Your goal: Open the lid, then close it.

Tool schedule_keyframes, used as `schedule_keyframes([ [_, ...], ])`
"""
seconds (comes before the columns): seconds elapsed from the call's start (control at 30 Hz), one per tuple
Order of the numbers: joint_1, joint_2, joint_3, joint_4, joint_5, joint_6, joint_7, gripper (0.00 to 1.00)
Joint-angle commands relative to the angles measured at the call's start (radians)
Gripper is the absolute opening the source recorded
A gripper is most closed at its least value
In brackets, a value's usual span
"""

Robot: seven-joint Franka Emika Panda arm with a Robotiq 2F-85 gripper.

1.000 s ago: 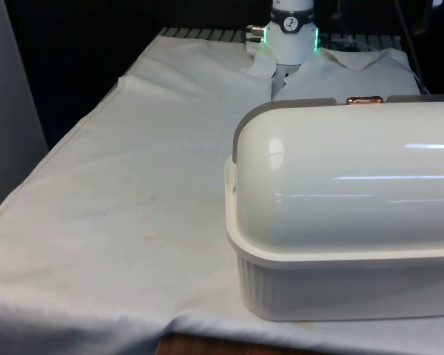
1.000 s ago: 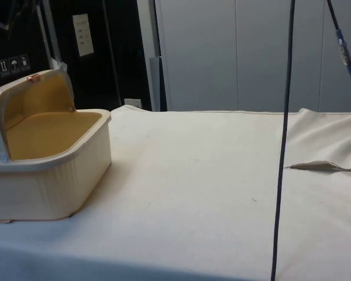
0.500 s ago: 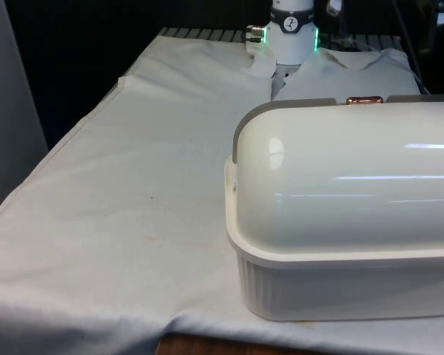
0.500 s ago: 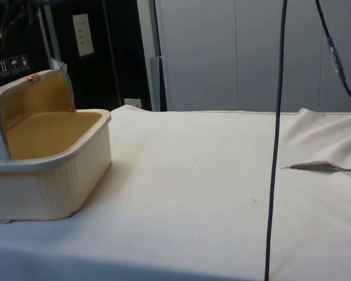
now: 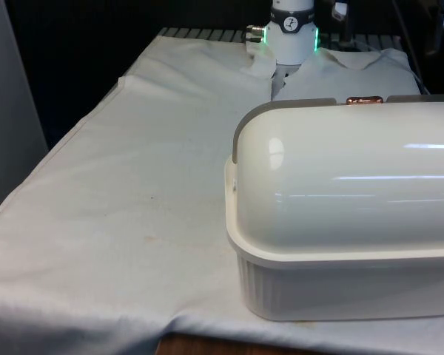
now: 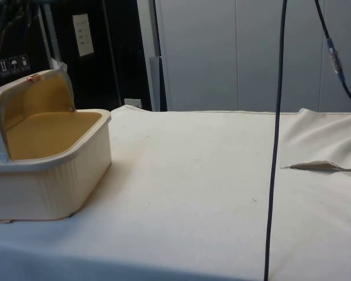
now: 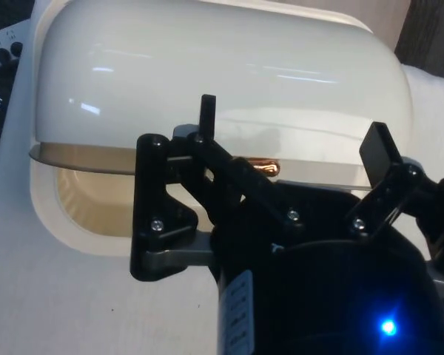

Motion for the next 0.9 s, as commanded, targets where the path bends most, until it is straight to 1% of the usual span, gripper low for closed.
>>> schedule_keyframes([
  [0.0, 0.003, 0.0, -0.001, -0.001, -0.001, 0.001, 0.006, 1.0],
  [0.13, 0.008, 0.001, -0.001, -0.001, -0.003, 0.0, 0.008, 1.0],
  [0.17, 0.005, 0.0, 0.001, -0.001, 0.0, 0.0, 0.001, 0.98],
  [0.2, 0.009, 0.001, -0.002, -0.001, -0.003, 0.0, 0.009, 0.98],
  [0.23, 0.01, 0.001, -0.002, -0.001, -0.004, 0.0, 0.009, 0.87],
  [0.33, 0.012, 0.001, -0.002, -0.001, -0.004, 0.0, 0.01, 0.71],
  [0.43, 0.013, 0.001, -0.003, -0.001, -0.004, 0.0, 0.011, 0.57],
  [0.47, 0.01, 0.001, 0.001, -0.001, 0.0, -0.001, 0.003, 0.52],
  [0.5, 0.013, 0.001, -0.003, -0.001, -0.004, -0.001, 0.011, 0.47],
  [0.57, 0.014, 0.001, -0.003, -0.001, -0.004, -0.001, 0.011, 0.37],
  [0.73, 0.014, 0.002, -0.003, -0.001, -0.005, -0.001, 0.012, 0.14],
  [0.8, 0.011, 0.002, 0.001, -0.004, 0.0, -0.002, 0.005, 0.0],
  [0.87, 0.011, 0.006, 0.001, -0.012, 0.002, 0.01, 0.011, 0.0],
])
